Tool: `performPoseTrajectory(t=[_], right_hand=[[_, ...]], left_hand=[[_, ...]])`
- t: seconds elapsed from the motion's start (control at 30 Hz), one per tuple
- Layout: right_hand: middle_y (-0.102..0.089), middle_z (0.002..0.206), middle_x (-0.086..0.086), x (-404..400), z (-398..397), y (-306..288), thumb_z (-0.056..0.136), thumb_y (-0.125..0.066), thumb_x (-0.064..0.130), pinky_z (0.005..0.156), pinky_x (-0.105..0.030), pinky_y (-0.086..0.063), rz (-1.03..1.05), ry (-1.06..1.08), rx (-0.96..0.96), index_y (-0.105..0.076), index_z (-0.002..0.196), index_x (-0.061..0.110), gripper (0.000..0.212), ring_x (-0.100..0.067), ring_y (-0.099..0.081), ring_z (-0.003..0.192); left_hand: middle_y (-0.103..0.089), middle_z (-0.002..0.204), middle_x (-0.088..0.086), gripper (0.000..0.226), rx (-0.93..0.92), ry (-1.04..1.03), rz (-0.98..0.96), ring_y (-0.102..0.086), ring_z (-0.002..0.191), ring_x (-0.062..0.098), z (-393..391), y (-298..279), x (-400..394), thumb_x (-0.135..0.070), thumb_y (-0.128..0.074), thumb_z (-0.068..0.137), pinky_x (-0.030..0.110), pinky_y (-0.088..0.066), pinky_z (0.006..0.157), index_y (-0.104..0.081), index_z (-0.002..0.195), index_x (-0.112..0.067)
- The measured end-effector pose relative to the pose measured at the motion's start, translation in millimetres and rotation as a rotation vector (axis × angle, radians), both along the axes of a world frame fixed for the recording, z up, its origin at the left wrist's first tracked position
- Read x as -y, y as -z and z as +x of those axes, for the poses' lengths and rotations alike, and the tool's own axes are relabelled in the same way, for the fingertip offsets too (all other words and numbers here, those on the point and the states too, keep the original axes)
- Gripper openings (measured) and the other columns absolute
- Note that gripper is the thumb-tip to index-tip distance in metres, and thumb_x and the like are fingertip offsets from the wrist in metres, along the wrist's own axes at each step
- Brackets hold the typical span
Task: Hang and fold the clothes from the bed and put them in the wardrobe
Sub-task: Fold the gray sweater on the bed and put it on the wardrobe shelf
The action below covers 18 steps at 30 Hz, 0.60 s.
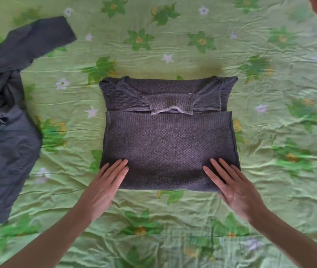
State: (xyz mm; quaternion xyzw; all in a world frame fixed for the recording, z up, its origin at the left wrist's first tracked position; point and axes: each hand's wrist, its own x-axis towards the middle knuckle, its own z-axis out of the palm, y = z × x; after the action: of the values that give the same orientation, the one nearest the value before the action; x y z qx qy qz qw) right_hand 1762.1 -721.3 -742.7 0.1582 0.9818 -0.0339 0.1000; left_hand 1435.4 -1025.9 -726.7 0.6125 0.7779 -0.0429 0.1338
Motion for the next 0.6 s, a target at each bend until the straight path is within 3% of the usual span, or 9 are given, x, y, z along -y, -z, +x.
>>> performPoseTrajectory(t=[0.07,0.17,0.33,0.5,0.6], right_hand=[[-0.028,0.17,-0.01,8.8,1.0,-6.5,0.087,-0.066,0.002,0.121,-0.046,-0.028,0.006,0.053,-0.064,-0.029,0.164,0.023,0.088,-0.03,-0.032,0.155],[-0.036,0.165,-0.015,20.0,6.4,-20.0,0.086,-0.048,-0.007,0.119,-0.044,-0.027,0.008,0.089,-0.123,-0.037,0.16,0.018,0.079,-0.033,-0.04,0.15],[-0.042,0.162,-0.017,34.7,28.6,-52.0,0.059,-0.074,-0.024,0.122,-0.035,-0.018,-0.06,0.109,-0.085,-0.046,0.156,0.016,0.109,-0.032,-0.044,0.147],[-0.043,0.162,-0.011,51.7,77.2,-81.8,0.04,-0.083,-0.02,0.113,-0.035,-0.034,-0.208,0.057,0.054,-0.046,0.156,0.018,0.128,-0.029,-0.048,0.144],[-0.052,0.156,-0.003,51.4,98.9,-90.2,0.034,-0.089,-0.013,0.104,-0.026,-0.051,-0.283,-0.046,0.116,-0.055,0.151,0.019,0.126,-0.02,-0.056,0.137]], left_hand=[[-0.053,0.153,0.025,0.092,-0.068,0.001,0.007,-0.055,0.14,0.041,1.6,-6.7,3.8,0.021,-0.086,0.048,0.062,-0.052,0.106,-0.064,0.136,0.009],[-0.06,0.146,0.025,0.082,-0.103,-0.033,-0.022,-0.061,0.133,0.043,5.2,-20.8,6.5,0.019,-0.089,0.047,0.064,-0.055,0.101,-0.07,0.126,0.008],[-0.065,0.141,0.025,0.09,-0.1,0.027,-0.066,-0.066,0.127,0.043,18.1,-43.9,19.8,0.014,-0.094,0.036,0.061,-0.059,0.095,-0.074,0.123,0.004],[-0.074,0.13,0.015,0.096,0.033,0.163,-0.124,-0.074,0.116,0.032,44.6,-70.2,48.5,-0.004,-0.1,0.021,0.046,-0.064,0.087,-0.081,0.115,-0.008],[-0.075,0.129,-0.001,0.095,0.2,0.112,-0.161,-0.075,0.112,0.015,54.5,-82.8,62.7,-0.019,-0.103,0.021,0.027,-0.063,0.086,-0.083,0.114,-0.022]])
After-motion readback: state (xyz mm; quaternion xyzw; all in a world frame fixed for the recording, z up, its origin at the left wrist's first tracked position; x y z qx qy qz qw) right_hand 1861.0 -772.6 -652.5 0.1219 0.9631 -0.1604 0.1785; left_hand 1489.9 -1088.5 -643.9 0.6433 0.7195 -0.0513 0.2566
